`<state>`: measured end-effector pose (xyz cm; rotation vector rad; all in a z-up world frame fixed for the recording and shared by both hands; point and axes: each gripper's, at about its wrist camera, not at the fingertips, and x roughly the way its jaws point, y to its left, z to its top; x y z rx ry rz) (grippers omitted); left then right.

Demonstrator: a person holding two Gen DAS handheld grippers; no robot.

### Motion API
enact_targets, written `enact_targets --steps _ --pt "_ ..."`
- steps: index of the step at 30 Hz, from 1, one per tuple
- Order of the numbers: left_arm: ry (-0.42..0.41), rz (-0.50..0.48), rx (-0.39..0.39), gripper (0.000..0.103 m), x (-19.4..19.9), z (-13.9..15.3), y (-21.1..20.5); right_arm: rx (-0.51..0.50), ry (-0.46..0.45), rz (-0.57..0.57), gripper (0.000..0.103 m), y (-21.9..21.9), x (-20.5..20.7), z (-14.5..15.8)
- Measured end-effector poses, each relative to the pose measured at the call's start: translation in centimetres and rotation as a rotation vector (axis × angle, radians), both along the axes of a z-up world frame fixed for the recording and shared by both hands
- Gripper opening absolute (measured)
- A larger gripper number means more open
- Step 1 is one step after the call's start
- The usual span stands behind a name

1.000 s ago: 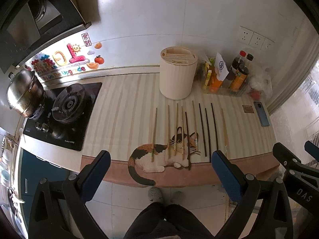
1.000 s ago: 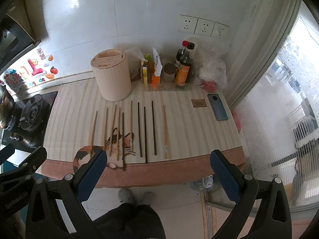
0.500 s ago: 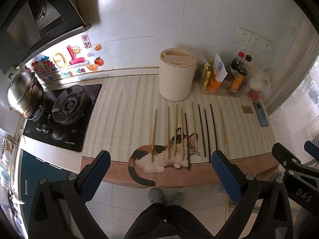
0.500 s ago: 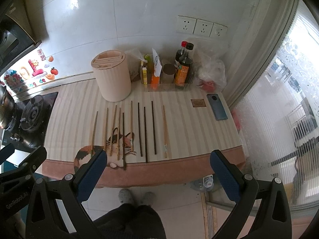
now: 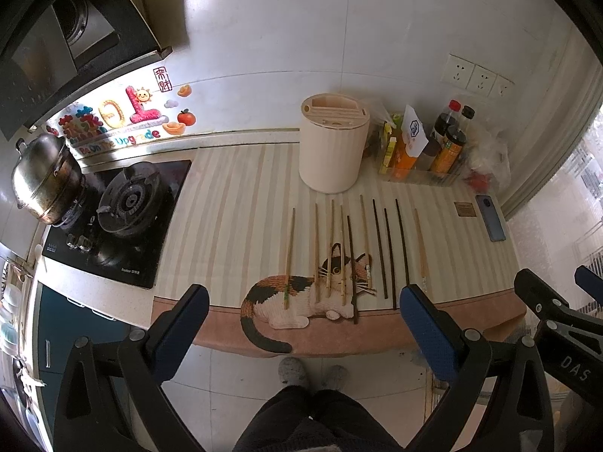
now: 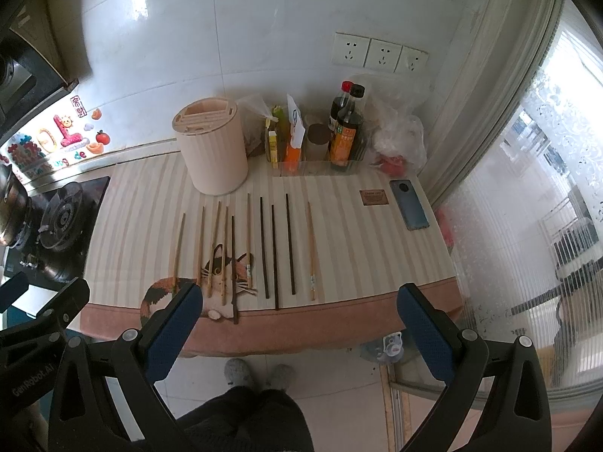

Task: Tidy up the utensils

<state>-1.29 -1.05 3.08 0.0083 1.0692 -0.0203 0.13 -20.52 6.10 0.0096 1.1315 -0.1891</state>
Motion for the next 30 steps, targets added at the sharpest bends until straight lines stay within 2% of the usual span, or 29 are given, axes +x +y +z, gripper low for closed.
enact_targets --steps 30 --pt "0.004 0.011 -0.017 0.103 0.54 -0.5 -0.82 -0.003 -0.005 0.005 0.103 -0.07 0.04 -0.11"
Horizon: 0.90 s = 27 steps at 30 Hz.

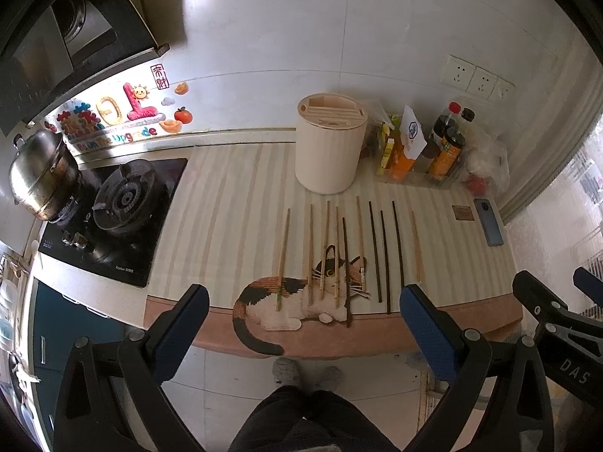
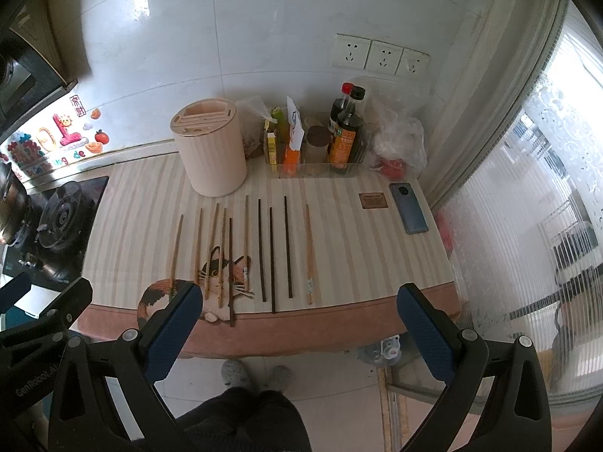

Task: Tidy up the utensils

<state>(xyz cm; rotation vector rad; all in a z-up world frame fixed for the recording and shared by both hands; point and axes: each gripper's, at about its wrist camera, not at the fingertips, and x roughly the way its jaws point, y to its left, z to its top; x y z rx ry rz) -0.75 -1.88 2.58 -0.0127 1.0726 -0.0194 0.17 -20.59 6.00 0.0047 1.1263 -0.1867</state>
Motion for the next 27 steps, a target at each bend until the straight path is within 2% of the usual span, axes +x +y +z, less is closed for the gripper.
enact_targets --steps 5,9,13,16,18,21,22,26,27 --pt "-0.07 0.027 0.043 0.103 1.5 -1.2 -0.2 0.003 -0.002 -0.005 0.103 -0.2 0.3 -0.1" --pt "-0.114 0.065 0.097 0.103 4.0 -3.6 0.7 0.038 -0.035 -0.012 0.103 -1.3 1.4 -1.0" --pt "-0.118 0.089 0.138 0.103 6.5 -6.9 2.1 0.087 -0.022 -0.015 0.103 -2.6 4.3 -5.0" --pt "-0.07 0.107 0.183 0.103 8.8 -10.4 3.4 0.116 0.005 -0.036 0.103 -3.1 6.1 -8.3" --pt "-0.008 0.116 0.185 0.103 10.8 -13.2 4.7 0.121 0.036 -0.049 0.097 -3.1 7.8 -11.0" --pt "0.077 0.129 0.179 0.103 13.3 -17.1 6.3 0.125 0.088 -0.052 0.086 -2.9 10.2 -15.1" --pt "0.109 0.131 0.175 0.103 14.1 -18.4 6.7 0.134 0.113 -0.052 0.079 -2.8 11.0 -16.6" --pt "0.264 0.136 0.108 0.103 16.9 -24.4 7.8 0.167 0.195 -0.054 0.058 -1.8 14.3 -22.3" --pt "0.293 0.123 0.088 0.1 17.2 -25.5 7.7 0.176 0.208 -0.054 0.056 -1.5 14.8 -23.2"
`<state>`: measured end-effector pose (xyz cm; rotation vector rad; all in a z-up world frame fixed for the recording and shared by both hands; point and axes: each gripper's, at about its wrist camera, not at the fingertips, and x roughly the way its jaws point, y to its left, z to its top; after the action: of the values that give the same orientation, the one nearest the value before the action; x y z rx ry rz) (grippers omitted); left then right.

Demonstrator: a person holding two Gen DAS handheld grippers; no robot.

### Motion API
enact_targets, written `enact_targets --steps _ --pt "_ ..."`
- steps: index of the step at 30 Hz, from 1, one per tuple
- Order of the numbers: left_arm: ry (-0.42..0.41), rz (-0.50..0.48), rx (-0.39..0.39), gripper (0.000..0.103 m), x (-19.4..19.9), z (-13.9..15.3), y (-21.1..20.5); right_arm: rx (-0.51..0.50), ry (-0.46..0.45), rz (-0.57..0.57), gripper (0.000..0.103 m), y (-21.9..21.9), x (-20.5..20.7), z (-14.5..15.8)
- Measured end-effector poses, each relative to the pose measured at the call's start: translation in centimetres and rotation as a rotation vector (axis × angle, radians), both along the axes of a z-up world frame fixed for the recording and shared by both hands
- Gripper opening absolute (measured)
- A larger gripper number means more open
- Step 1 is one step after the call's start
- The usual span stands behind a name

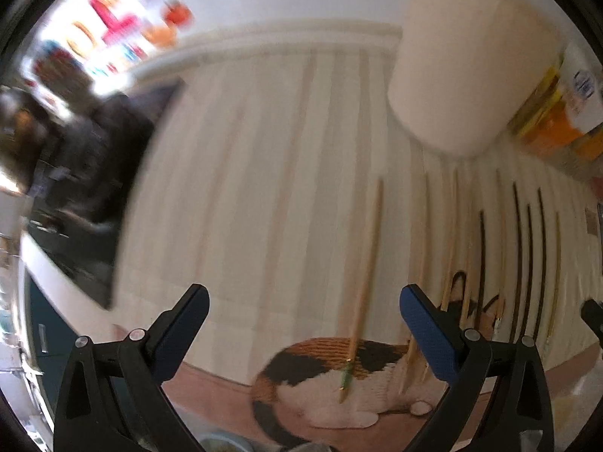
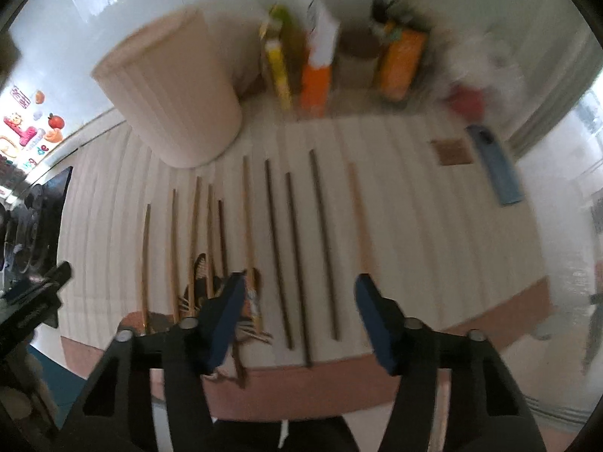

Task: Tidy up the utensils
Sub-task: 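Grasp a light wooden chopstick with the left tool while the right tool grasps another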

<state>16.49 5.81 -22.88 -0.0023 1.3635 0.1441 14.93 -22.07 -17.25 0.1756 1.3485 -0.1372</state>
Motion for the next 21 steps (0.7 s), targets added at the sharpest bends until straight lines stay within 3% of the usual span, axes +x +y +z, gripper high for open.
enact_targets --steps 3,6,8,13,19,21 --pt "0.091 -0.049 -0.057 0.085 0.7 -3.5 -0.9 0.025 0.038 0.014 0.041 1.0 1.9 -3.5" --pt "0.138 -0.086 -0.062 0.065 1.0 -5.9 -2.0 0.065 0.087 0.024 0.039 2.1 3.8 -6.7" --pt "0.152 -0.092 -0.061 0.047 1.0 -6.8 -2.4 0.087 0.12 0.034 0.039 3.1 4.7 -8.3" --pt "0.128 -0.12 -0.064 0.009 1.0 -6.8 -2.8 0.067 0.188 0.083 0.039 5.2 7.6 -12.2" --pt "0.116 -0.117 -0.06 0.005 1.1 -7.1 -2.0 -0.017 0.272 0.125 0.039 7.0 9.5 -16.1" --pt "0.127 -0.111 -0.071 0.005 1.2 -6.6 -1.3 -0.038 0.258 0.141 0.025 7.6 9.7 -16.4"
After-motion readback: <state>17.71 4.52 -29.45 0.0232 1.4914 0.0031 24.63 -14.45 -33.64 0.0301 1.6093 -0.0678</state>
